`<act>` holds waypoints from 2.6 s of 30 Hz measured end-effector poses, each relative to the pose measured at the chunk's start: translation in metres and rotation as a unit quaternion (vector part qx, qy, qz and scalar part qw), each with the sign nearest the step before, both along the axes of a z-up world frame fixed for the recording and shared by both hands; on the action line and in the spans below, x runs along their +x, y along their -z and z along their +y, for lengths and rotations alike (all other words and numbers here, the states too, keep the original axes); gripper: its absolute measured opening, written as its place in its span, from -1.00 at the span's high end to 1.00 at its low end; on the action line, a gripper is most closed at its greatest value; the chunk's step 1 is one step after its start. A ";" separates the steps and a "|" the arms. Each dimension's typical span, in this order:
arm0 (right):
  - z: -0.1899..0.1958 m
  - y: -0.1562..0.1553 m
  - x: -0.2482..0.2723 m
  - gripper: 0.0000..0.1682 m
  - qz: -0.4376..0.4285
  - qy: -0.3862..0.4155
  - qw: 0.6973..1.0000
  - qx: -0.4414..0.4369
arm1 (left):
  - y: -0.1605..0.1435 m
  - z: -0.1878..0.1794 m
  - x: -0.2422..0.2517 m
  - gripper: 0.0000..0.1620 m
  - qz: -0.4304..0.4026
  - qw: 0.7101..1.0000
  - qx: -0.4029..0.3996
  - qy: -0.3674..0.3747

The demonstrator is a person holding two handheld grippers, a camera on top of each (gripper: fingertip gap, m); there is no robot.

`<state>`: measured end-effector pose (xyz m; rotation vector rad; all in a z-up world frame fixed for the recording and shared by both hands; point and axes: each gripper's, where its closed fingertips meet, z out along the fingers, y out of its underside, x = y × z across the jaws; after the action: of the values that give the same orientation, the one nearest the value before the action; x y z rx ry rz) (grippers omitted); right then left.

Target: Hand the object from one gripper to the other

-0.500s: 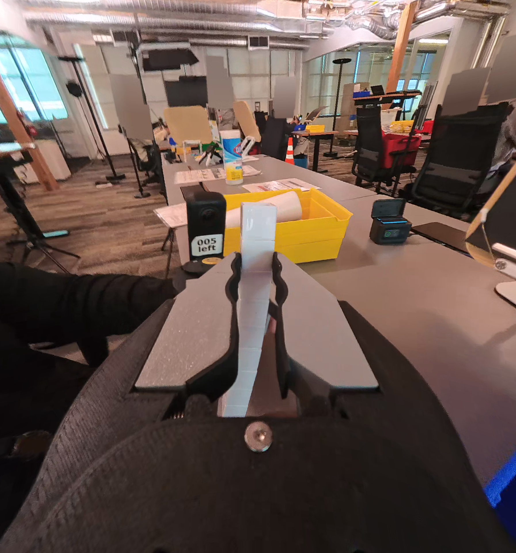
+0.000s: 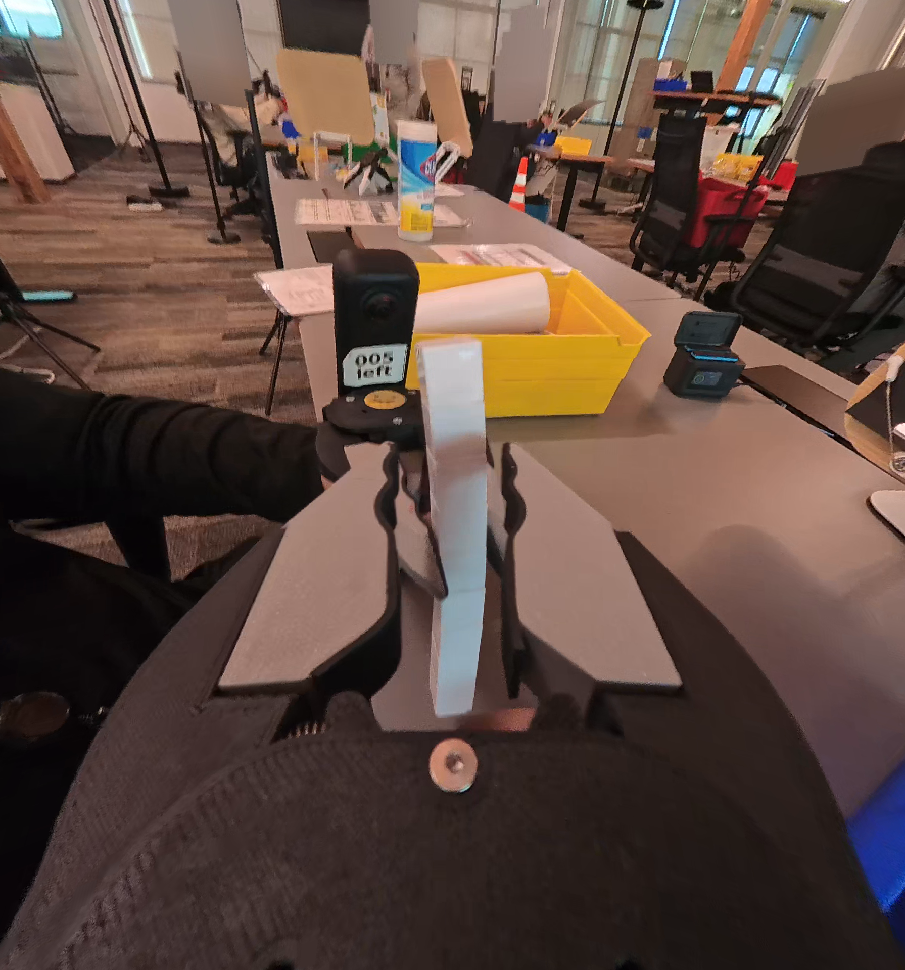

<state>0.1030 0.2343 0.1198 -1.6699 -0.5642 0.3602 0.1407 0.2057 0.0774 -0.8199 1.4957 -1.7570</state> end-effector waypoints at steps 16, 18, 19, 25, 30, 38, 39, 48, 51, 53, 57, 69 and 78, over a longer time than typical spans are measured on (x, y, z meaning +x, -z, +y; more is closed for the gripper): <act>0.006 0.060 0.014 0.74 -0.075 -0.013 0.992 -0.096 | -0.030 0.019 -0.010 0.73 -0.087 0.994 -0.051 -0.032; 0.011 0.062 0.014 0.74 -0.077 -0.012 0.992 -0.102 | -0.029 0.025 -0.008 0.73 -0.080 0.994 -0.061 -0.042; 0.013 0.062 0.014 0.74 -0.070 -0.013 0.992 -0.105 | -0.030 0.028 -0.008 0.72 -0.079 0.993 -0.071 -0.046; 0.009 0.029 0.025 0.78 -0.004 -0.003 0.998 -0.064 | -0.027 0.039 -0.002 0.17 -0.068 0.991 -0.068 -0.092; -0.001 0.007 0.038 0.78 0.047 0.003 0.998 -0.047 | -0.023 0.041 0.003 0.58 -0.069 0.990 -0.045 -0.119; -0.010 0.013 0.035 0.78 0.038 -0.030 0.997 -0.061 | -0.023 0.038 -0.001 0.59 -0.069 0.992 -0.052 -0.093; -0.011 0.013 0.036 0.78 0.039 -0.031 0.997 -0.060 | -0.024 0.035 -0.003 0.58 -0.072 0.992 -0.052 -0.085; -0.015 0.017 0.034 0.78 0.054 -0.057 0.994 -0.076 | -0.037 0.035 -0.014 0.62 -0.096 0.990 -0.094 -0.051; -0.014 0.016 0.034 0.78 0.059 -0.057 0.994 -0.075 | -0.039 0.036 -0.015 0.65 -0.087 0.989 -0.118 -0.032; -0.013 0.017 0.032 0.78 0.065 -0.061 0.993 -0.077 | -0.039 0.033 -0.016 0.68 -0.087 0.989 -0.119 -0.021; -0.013 0.019 0.028 0.78 0.071 -0.070 0.991 -0.085 | -0.039 0.031 -0.018 0.72 -0.084 0.989 -0.124 -0.007; -0.018 0.028 0.027 0.78 0.065 -0.095 0.988 -0.104 | -0.023 0.024 -0.016 0.75 0.012 0.982 -0.168 0.083; -0.012 0.020 0.028 0.78 0.100 -0.093 0.987 -0.086 | -0.029 0.029 -0.015 0.75 -0.009 0.981 -0.184 0.066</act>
<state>0.1307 0.2227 0.0994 -1.7245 -0.5510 0.7211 0.1252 0.2352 0.1066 -0.8983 1.2530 -2.1739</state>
